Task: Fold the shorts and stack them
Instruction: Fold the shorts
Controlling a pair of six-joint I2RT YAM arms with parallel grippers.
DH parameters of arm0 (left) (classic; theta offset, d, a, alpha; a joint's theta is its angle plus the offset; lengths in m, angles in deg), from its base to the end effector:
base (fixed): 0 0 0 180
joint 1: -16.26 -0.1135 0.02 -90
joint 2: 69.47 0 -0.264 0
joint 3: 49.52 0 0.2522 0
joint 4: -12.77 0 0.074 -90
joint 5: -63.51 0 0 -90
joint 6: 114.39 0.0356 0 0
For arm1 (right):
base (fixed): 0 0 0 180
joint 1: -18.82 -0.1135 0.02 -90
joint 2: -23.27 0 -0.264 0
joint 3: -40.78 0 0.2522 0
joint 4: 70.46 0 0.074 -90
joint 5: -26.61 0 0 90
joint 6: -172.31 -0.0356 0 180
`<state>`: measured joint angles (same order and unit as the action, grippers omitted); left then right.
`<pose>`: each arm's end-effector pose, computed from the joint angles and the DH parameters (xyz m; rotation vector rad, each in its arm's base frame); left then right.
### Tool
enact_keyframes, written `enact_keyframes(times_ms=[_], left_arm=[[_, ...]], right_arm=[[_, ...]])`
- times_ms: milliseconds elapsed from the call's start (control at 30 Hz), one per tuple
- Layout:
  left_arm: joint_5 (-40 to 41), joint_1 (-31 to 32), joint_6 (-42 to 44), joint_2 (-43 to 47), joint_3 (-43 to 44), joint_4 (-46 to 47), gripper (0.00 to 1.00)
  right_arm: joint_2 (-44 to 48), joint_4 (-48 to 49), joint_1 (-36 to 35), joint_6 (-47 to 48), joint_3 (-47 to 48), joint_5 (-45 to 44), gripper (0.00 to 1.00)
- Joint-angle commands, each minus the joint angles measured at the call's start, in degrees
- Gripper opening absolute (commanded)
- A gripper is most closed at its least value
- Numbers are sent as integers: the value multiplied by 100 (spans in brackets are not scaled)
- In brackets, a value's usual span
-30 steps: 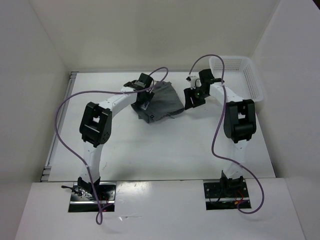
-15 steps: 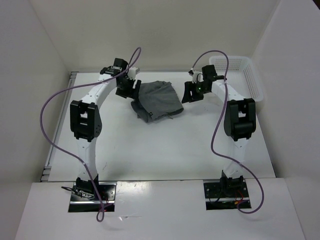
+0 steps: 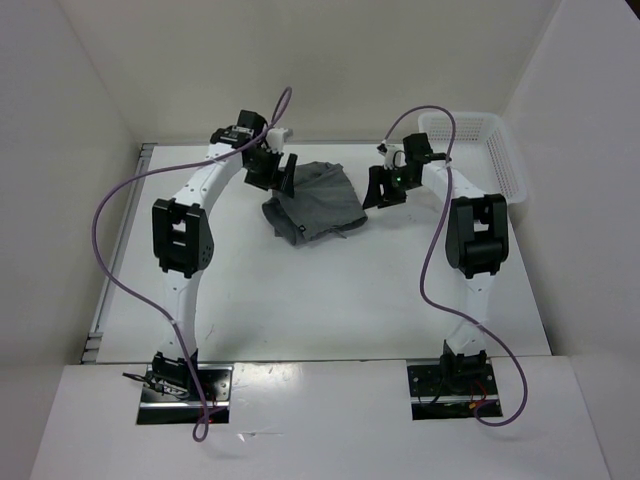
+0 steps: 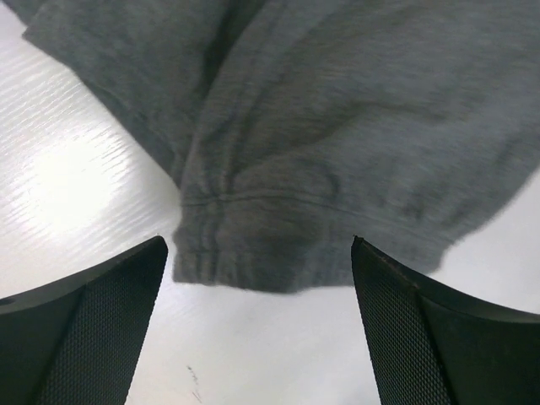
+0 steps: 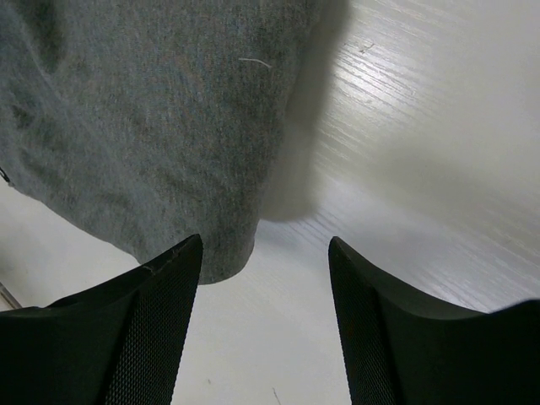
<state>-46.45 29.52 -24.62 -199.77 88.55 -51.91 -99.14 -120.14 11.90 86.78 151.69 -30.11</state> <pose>0.4832 -0.1264 0.2589 0.4232 2.5269 -0.5364 0.4530 0.0747 0.1952 -0.4479 2.5178 0.7759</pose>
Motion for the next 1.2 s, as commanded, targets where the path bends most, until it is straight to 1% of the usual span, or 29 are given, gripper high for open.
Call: enact_keyframes(times_ms=[0, 67, 100, 200, 300, 333, 367, 400, 433, 467, 500, 567, 667, 800, 833, 933, 967, 1000, 1033, 1100, 1167], left_arm=[[590, 19, 23, -487, 102, -24, 96], [810, 19, 23, -698, -29, -94, 96], [810, 19, 23, -751, -99, -94, 94], [389, 19, 23, -804, -162, -155, 90], [204, 133, 23, -804, -22, -50, 81], [47, 194, 23, -856, 127, -50, 71], [-33, 195, 23, -857, 207, -50, 65], [-86, 195, 23, -918, 268, -111, 57], [-86, 256, 23, -918, 321, -112, 47], [-86, 256, 23, -918, 383, -172, 27], [-86, 256, 23, -857, 383, -173, 21], [2, 256, 23, -717, 383, -225, 16], [133, 309, 23, -375, 436, -226, 14], [405, 459, 23, -294, 953, -348, 13], [467, 528, 23, -346, 1320, -349, 14], [730, 660, 23, -531, 2016, -471, 16], [731, 661, 23, -662, 2479, -542, 18], [853, 713, 23, -663, 2667, -542, 22], [854, 713, 23, -742, 2799, -542, 23], [933, 713, 23, -804, 2967, -542, 26], [1152, 713, 23, -935, 3029, -542, 26]], right_arm=[[-125, 279, 15, -25, 252, 82, 68], [-186, 279, -46, -25, 357, 30, 69], [-239, 279, -47, -25, 358, 30, 69], [-292, 331, -99, -78, 419, 30, 69], [-345, 331, -99, -131, 419, 30, 69], [-397, 331, -151, -131, 359, 30, 69], [-398, 331, -152, -131, 358, 30, 69], [-398, 331, -152, -131, 358, 30, 69], [-398, 331, -152, -131, 306, 30, 69], [-398, 331, -213, -131, 305, 91, 69], [-398, 331, -213, -131, 305, 91, 69], [-398, 331, -266, -131, 252, 91, 69], [-398, 331, -371, -131, 200, 205, 69], [-398, 331, -433, -131, 85, 205, 68], [-398, 331, -433, -131, 25, 205, 68], [-398, 384, -486, -183, -28, 118, 68], [-398, 384, -486, -183, -29, 118, 68], [-398, 384, -486, -183, -29, 39, 68], [-398, 384, -486, -183, -29, 38, 68], [-398, 384, -486, -183, -29, -23, 68], [-398, 384, -486, -131, -29, -23, 68]])
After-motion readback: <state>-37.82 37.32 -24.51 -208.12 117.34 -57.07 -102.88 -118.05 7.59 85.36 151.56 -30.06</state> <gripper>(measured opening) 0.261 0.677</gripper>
